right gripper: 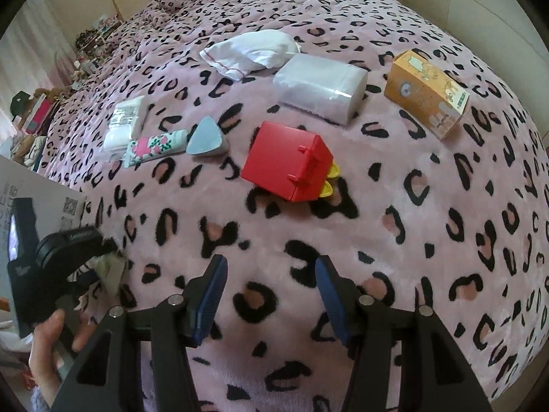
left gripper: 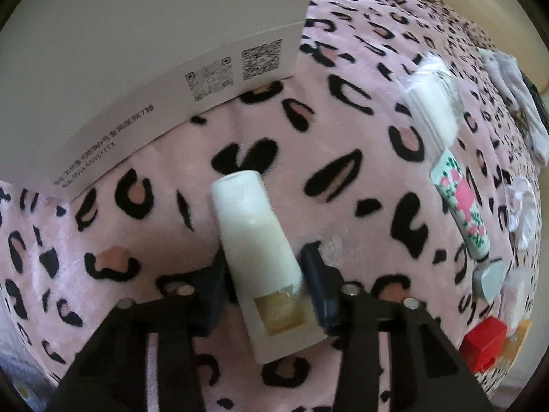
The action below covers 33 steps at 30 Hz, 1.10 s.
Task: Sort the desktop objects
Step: 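Reach left tool to the white cream tube and close on it, then close right tool on the red toy block while left tool holds the cream tube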
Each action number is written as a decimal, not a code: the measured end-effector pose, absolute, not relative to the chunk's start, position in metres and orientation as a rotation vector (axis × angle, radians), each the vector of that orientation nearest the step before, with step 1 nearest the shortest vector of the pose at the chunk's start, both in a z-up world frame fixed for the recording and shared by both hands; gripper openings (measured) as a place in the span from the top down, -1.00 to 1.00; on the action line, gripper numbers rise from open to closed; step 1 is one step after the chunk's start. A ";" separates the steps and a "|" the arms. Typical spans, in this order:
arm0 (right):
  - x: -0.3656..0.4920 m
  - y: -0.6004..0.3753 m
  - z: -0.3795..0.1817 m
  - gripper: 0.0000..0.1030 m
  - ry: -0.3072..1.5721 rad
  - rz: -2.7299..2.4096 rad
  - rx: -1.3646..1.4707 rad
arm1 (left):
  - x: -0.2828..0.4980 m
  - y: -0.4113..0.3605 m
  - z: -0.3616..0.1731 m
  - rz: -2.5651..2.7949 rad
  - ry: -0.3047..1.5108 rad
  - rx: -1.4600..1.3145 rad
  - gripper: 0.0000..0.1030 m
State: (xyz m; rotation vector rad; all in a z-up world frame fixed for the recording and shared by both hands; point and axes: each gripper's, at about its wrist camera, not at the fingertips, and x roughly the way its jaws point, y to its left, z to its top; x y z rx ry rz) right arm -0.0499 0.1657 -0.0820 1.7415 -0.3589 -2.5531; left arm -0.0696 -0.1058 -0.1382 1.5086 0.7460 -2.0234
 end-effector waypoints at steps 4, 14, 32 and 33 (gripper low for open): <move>-0.052 0.170 -0.084 -0.06 -0.395 -2.563 1.744 | -0.067 -0.101 -0.135 -2.066 0.708 1.527 0.26; -0.056 0.178 -0.084 -0.06 -0.420 -2.601 1.746 | -0.072 -0.083 -0.105 -2.329 0.538 1.605 0.31; -0.131 0.198 -0.110 -0.33 -0.807 -2.554 1.769 | -0.063 -0.048 -0.073 -2.526 0.314 1.649 0.31; -0.133 0.197 -0.112 -0.33 -0.818 -2.537 1.777 | -0.064 -0.049 -0.074 -2.525 0.315 1.650 0.31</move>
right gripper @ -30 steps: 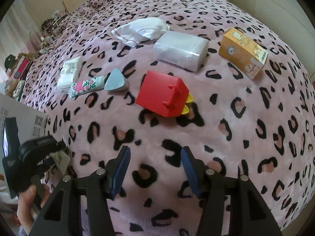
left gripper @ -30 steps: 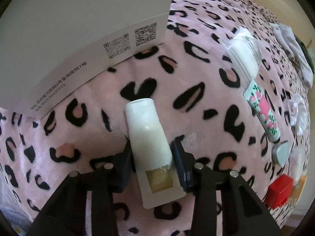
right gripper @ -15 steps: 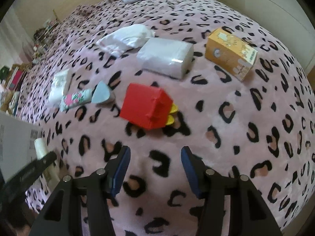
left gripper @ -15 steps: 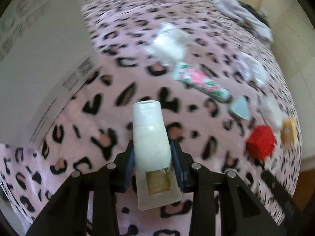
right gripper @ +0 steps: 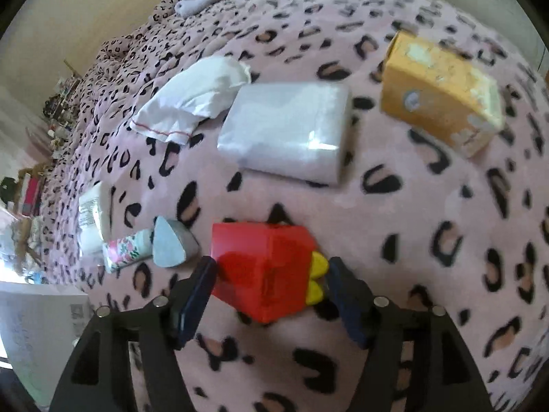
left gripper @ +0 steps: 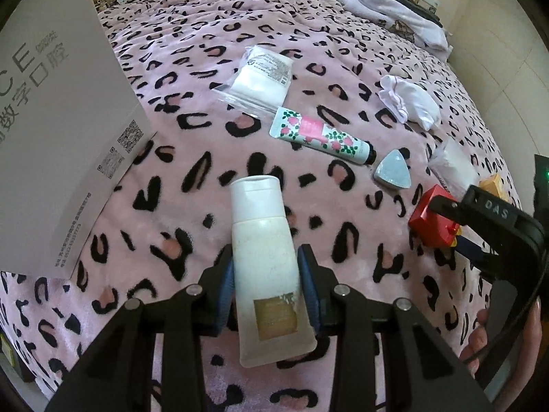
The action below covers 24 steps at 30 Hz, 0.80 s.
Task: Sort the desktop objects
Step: 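Close right tool on the red toy block while left tool holds the cream tube, then carry cream tube in left tool and red block in right tool to the white box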
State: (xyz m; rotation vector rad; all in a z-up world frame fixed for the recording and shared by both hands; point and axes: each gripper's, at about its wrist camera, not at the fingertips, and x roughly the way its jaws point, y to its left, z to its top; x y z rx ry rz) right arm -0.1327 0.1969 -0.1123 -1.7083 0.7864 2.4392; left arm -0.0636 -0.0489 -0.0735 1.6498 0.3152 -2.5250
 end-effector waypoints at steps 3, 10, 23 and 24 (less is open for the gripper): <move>-0.137 0.191 -0.118 -0.33 0.821 2.429 -1.728 | -0.064 -0.051 -0.073 -2.525 0.319 1.650 0.31; -0.143 0.187 -0.132 -0.33 0.918 2.440 -1.739 | -0.069 -0.047 -0.077 -2.529 0.314 1.658 0.30; -0.119 0.180 -0.117 0.08 0.969 2.534 -1.667 | -0.070 -0.040 -0.074 -2.541 0.265 1.680 0.30; -0.117 0.179 -0.114 0.08 0.953 2.540 -1.663 | -0.070 -0.039 -0.074 -2.543 0.262 1.682 0.30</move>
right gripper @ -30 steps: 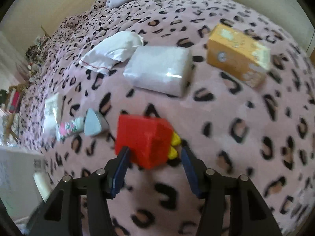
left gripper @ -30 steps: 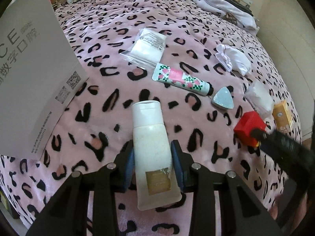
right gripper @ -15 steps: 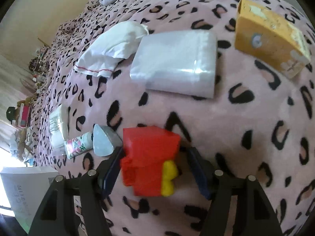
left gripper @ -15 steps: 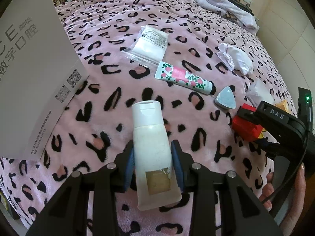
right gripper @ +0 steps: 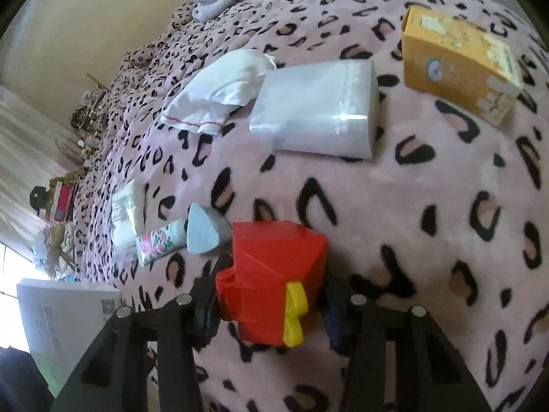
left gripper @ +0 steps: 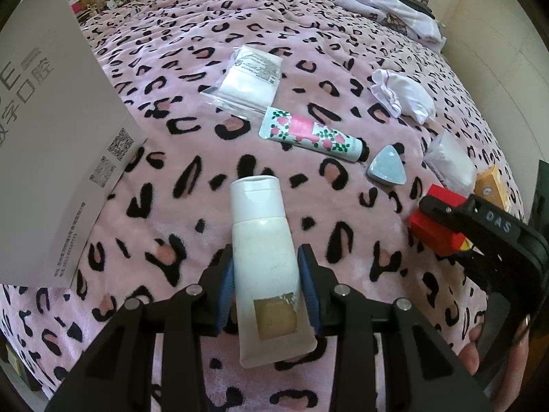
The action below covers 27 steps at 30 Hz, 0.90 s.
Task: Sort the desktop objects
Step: 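Carry cream tube in left tool and red block in right tool to the white box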
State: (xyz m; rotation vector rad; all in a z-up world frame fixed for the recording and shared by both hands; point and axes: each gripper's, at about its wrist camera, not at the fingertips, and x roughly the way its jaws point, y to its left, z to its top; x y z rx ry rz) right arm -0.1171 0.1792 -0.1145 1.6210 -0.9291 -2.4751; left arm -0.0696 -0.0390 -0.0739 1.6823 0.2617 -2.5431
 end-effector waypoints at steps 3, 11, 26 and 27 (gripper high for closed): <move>-0.109 0.178 -0.105 0.08 -0.892 -2.492 1.616 | -0.070 -0.035 -0.072 -2.551 0.247 1.687 0.30; -0.084 0.180 -0.076 0.08 -0.812 -2.534 1.584 | -0.067 -0.029 -0.059 -2.565 0.207 1.686 0.30; -0.041 0.157 -0.018 0.08 -0.697 -2.562 1.507 | -0.045 -0.038 -0.006 -2.599 0.171 1.629 0.30; -0.039 0.155 -0.015 0.08 -0.692 -2.561 1.506 | -0.043 -0.040 -0.004 -2.597 0.172 1.628 0.30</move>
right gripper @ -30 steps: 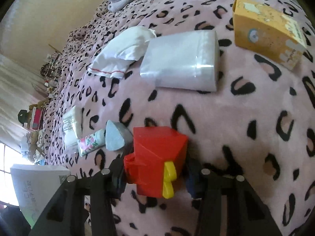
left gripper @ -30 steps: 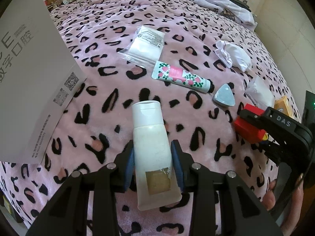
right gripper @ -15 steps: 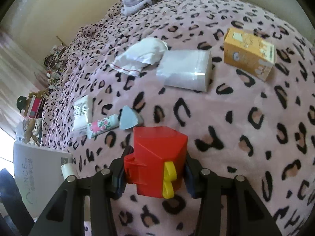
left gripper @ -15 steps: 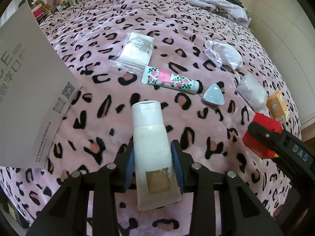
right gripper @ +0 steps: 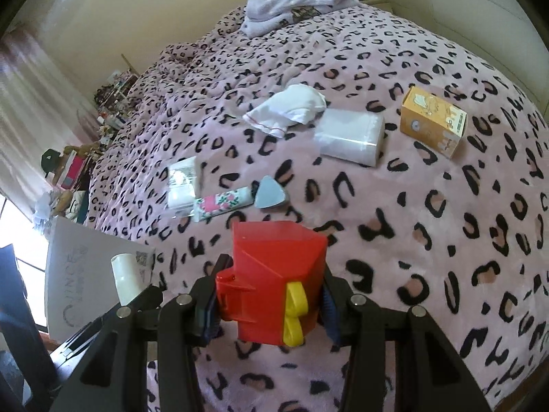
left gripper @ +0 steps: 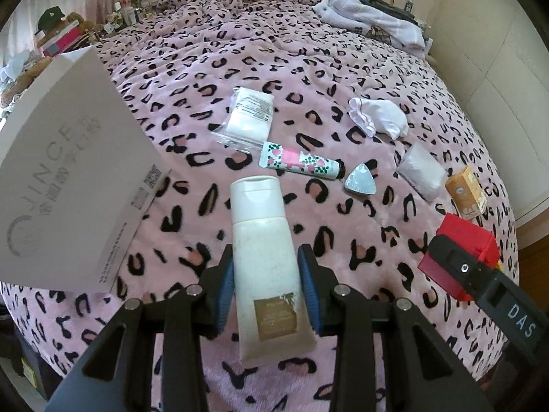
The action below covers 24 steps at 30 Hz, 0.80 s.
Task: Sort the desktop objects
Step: 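Carry cream tube in left tool and red block in right tool to the white box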
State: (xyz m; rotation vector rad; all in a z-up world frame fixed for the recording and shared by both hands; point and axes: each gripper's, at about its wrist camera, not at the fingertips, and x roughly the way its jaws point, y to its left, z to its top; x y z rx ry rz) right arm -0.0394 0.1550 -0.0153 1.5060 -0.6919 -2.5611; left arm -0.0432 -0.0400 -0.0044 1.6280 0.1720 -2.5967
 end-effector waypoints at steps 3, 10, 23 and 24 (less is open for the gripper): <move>-0.033 0.147 -0.005 0.08 -0.673 -2.561 1.499 | -0.036 -0.046 0.002 -2.590 0.175 1.625 0.30; -0.017 0.125 0.026 0.08 -0.582 -2.599 1.464 | -0.019 -0.061 0.023 -2.593 0.189 1.589 0.30; 0.004 0.061 0.085 0.07 -0.354 -2.640 1.377 | 0.014 -0.112 0.069 -2.578 0.212 1.487 0.30; 0.005 0.053 0.088 0.08 -0.332 -2.637 1.375 | 0.016 -0.117 0.070 -2.571 0.211 1.487 0.30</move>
